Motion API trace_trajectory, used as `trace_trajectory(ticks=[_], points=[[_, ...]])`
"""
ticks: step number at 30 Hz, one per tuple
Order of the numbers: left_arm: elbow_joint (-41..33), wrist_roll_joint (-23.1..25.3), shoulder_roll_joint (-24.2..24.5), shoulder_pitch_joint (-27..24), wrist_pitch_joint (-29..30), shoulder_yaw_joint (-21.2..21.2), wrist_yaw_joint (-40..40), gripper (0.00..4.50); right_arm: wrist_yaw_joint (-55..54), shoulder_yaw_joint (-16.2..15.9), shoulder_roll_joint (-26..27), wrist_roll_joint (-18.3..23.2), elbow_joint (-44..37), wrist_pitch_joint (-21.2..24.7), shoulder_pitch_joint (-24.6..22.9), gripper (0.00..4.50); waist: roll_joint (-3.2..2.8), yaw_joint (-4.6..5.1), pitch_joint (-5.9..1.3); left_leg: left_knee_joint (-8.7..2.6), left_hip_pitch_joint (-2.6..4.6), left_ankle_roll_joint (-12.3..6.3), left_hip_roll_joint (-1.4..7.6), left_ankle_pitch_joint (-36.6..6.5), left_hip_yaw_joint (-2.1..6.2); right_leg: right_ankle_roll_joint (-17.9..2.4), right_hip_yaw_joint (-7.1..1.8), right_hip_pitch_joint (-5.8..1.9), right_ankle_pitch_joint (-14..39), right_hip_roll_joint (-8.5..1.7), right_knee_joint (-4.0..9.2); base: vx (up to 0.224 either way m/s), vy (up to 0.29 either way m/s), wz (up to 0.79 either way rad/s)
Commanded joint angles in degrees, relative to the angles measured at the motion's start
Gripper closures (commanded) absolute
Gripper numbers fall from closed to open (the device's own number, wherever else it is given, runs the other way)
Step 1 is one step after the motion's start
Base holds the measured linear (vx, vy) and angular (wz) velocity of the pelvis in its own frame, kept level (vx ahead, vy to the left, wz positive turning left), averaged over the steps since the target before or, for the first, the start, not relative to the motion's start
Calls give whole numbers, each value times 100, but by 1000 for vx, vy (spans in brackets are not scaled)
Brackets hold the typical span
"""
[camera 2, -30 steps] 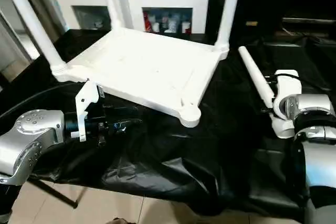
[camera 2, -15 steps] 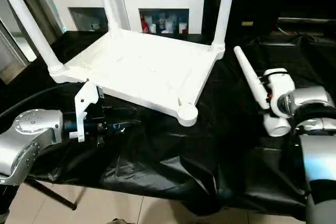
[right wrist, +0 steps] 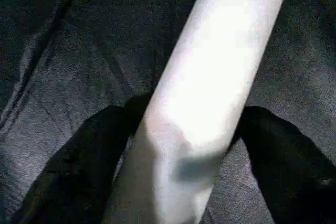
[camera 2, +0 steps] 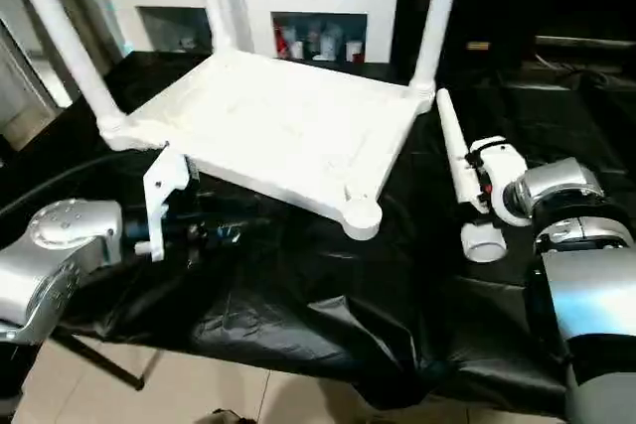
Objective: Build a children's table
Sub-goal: Pick table leg
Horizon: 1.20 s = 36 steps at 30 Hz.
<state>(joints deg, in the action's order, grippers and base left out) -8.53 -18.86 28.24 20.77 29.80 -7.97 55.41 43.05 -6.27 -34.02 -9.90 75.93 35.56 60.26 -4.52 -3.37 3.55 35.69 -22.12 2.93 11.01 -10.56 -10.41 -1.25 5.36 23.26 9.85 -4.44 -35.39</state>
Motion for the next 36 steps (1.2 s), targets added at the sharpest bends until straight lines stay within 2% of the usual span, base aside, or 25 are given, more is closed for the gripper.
trace_trajectory(ticks=[1, 8, 12, 13, 14, 15, 16, 17, 19, 20, 21, 22, 24, 25, 26, 27, 28, 30, 31, 32, 33, 34, 35, 36], points=[[62, 48, 40, 83, -71, -115, 8, 244, 27, -28, 35, -79, 68, 47, 18, 111, 174, -16, -416, -338, 73, -275, 176, -1218, 56, -1219, -253, -265, 2037, -357, 441, 0, 0, 0], [183, 145, 14, 150, -204, -194, 39, 244, -86, 55, 46, -31, 96, 109, -19, 177, 197, -13, -421, -338, 63, -285, 184, -1085, 55, -1310, -263, -281, 1741, -353, 409, 0, 0, 0], [333, 147, -20, 259, -270, -265, 107, 244, -311, 292, 24, 162, 99, 151, -19, 207, 209, -12, -420, -335, 70, -266, 175, -1082, 51, -1276, -265, -288, 1825, -356, 418, 0, 0, 0], [374, 171, -35, 280, -344, -279, 78, 244, -385, 444, 10, 299, 97, 210, -25, 213, 203, -5, -421, -334, 56, -262, 175, -1037, 57, -1289, -263, -301, 1775, -362, 407, 0, 0, 0], [374, 171, -35, 280, -344, -279, 78, 244, -385, 444, 10, 299, 97, 210, -25, 218, 209, 4, -418, -334, 51, -268, 170, -1039, 53, -1280, -262, -301, 1769, -357, 416, 0, 0, 0], [411, 193, -62, 291, -396, -280, 43, 217, -446, 559, 8, 403, 94, 252, -55, 225, 203, 12, -421, -331, 51, -266, 171, -1051, 55, -1288, -258, -298, 1756, -353, 405, 0, 0, 0], [430, 191, -75, 296, -401, -280, 36, 210, -478, 608, 9, 447, 91, 267, -77, 229, 176, 19, -423, -328, 48, -272, 164, -1049, 58, -1286, -255, -304, 1742, -352, 410, 0, 0, 0], [456, 204, -95, 303, -418, -287, 17, 207, -566, 691, 6, 516, 89, 278, -114, 234, 187, 31, -425, -326, 50, -280, 165, -1054, 53, -1286, -255, -303, 1717, -348, 414, 0, 0, 0], [527, 260, -145, 324, -497, -307, -40, 183, -816, 896, -7, 680, 82, 287, -196, 241, 160, 37, -426, -324, 59, -275, 161, -1091, 53, -1309, -248, -301, 1711, -345, 418, 0, 0, 0], [599, 287, -198, 357, -552, -313, -77, 172, -1072, 1124, -17, 862, 73, 276, -252, 244, 132, 42, -421, -327, 66, -267, 161, -1130, 53, -1293, -247, -294, 1753, -340, 431, 0, 0, 0], [646, 292, -227, 384, -574, -313, -89, 166, -1209, 1252, -20, 963, 69, 268, -275, 246, 150, 42, -421, -331, 82, -239, 166, -1192, 55, -1268, -244, -292, 1817, -342, 447, 0, 0, 0], [690, 298, -257, 409, -582, -314, -103, 161, -1347, 1388, -17, 1062, 61, 248, -305, 248, 134, 45, -423, -335, 81, -218, 166, -1211, 58, -1264, -242, -297, 1831, -342, 444, 0, 0, 0], [847, 340, -345, 485, -644, -339, -140, 138, -1709, 1792, 36, 1345, -4, 89, -480, 250, 126, 50, -402, -343, 128, -159, 158, -1465, 47, -1212, -232, -263, 2046, -330, 500, 0, 0, 0], [850, 341, -346, 486, -645, -339, -140, 127, -1713, 1796, 37, 1348, -6, 85, -483, 250, 130, 47, -412, -344, 123, -122, 155, -1505, 56, -1186, -224, -279, 2077, -335, 492, 0, 0, 0], [958, 379, -411, 527, -717, -338, -201, 122, -1890, 1982, 81, 1493, -86, -155, -628, 251, 135, 46, -415, -346, 116, -118, 155, -1505, 57, -1168, -223, -283, 2078, -338, 494, 0, 0, 0], [1011, 411, -440, 546, -777, -341, -227, 109, -1993, 2027, 84, 1521, -130, -243, -693, 251, 140, 42, -408, -348, 135, -109, 153, -1566, 56, -1134, -215, -266, 2168, -340, 513, 0, 0, 0], [1062, 444, -466, 567, -838, -345, -252, 109, -2091, 2070, 88, 1544, -182, -338, -754, 251, 148, 54, -403, -352, 120, -107, 142, -1600, 60, -1097, -204, -277, 2254, -338, 527, 0, 0, 0], [1185, 509, -546, 632, -941, -333, -362, 83, -2217, 2318, 142, 1732, -460, -933, -950, 251, 144, 64, -399, -350, 151, -91, 142, -1713, 53, -974, -204, -244, 2441, -353, 575, 0, 0, 0], [1354, 525, -693, 741, -996, -263, -562, 78, -2098, 2612, 208, 1994, -869, -1391, -1172, 251, 155, 70, -409, -355, 152, -86, 132, -1765, 65, -923, -186, -258, 2524, -346, 581, 0, 0, 0], [1414, 527, -745, 779, -1006, -234, -642, 73, -2020, 2688, 234, 2072, -1019, -1505, -1246, 251, 170, 77, -406, -353, 152, -106, 125, -1779, 54, -867, -187, -252, 2554, -338, 598, 0, 0, 0], [1528, 573, -811, 852, -1019, -192, -810, 63, -1825, 2824, 312, 2219, -1306, -1708, -1376, 251, 169, 70, -432, -348, 150, -145, 124, -1698, 68, -865, -185, -263, 2502, -344, 580, 0, 0, 0], [1718, 645, -901, 971, -1041, -131, -1040, 50, -1531, 2963, 432, 2407, -1780, -1908, -1590, 252, 176, 69, -433, -345, 128, -199, 119, -1639, 65, -845, -177, -275, 2484, -342, 582, 0, 0, 0], [1759, 650, -922, 1000, -1028, -115, -1082, 40, -1449, 2980, 461, 2448, -1911, -1937, -1650, 252, 187, 67, -424, -355, 118, -248, 114, -1622, 51, -787, -176, -281, 2491, -327, 609, 0, 0, 0], [2120, 590, -1154, 1286, -826, 65, -1430, 35, -551, 3167, 841, 3027, -3541, -1866, -2361, 253, 195, 61, -421, -357, 91, -329, 92, -1521, 43, -703, -169, -304, 2435, -296, 614, 0, 0, 0]])
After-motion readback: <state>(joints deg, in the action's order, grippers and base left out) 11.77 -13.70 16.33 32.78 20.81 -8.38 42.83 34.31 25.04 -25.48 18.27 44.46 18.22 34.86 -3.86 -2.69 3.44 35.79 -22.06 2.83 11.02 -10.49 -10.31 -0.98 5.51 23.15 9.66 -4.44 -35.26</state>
